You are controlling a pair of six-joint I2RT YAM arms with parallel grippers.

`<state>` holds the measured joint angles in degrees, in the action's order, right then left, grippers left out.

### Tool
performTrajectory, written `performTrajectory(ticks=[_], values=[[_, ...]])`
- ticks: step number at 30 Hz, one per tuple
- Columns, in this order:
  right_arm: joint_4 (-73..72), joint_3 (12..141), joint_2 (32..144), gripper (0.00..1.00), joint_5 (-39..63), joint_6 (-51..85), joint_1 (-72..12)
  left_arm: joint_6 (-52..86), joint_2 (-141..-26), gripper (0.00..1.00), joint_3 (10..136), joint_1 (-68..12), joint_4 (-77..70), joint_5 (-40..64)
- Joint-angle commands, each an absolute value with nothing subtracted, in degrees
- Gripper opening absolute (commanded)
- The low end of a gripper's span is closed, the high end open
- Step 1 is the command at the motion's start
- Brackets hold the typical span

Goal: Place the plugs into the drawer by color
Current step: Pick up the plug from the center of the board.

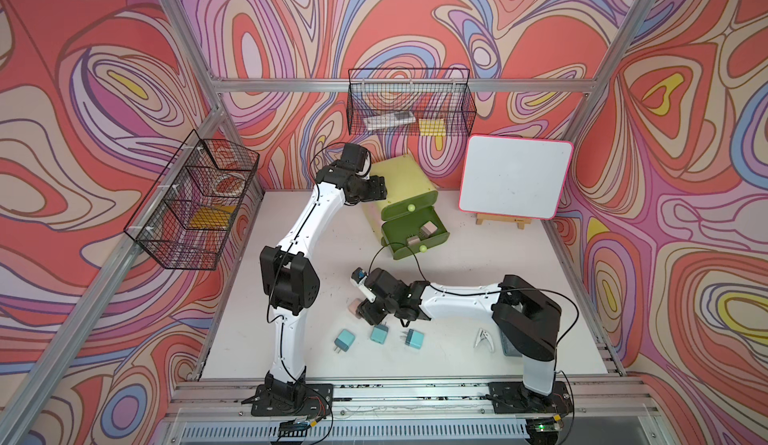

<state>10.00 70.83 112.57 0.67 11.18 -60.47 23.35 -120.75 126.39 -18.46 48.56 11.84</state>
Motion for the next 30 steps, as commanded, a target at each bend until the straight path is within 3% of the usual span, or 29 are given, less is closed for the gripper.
performTrajectory(ticks=[1,7,22,30], values=[[10.96,74.01,114.21,0.64,-1.72,12.39,-60.72,22.83,-119.02,0.75,127.79,-18.81,49.83,12.23],[11.33,75.73,116.81,0.67,-2.13,12.74,-61.02,22.60,-118.56,0.75,127.62,-18.73,50.10,12.26],[11.78,77.11,118.93,0.50,-2.37,13.08,-61.44,22.76,-118.48,0.75,127.34,-18.90,50.45,12.48],[13.21,73.74,107.93,0.44,-7.55,14.86,-61.06,22.68,-118.39,0.75,127.34,-18.88,50.45,12.24]])
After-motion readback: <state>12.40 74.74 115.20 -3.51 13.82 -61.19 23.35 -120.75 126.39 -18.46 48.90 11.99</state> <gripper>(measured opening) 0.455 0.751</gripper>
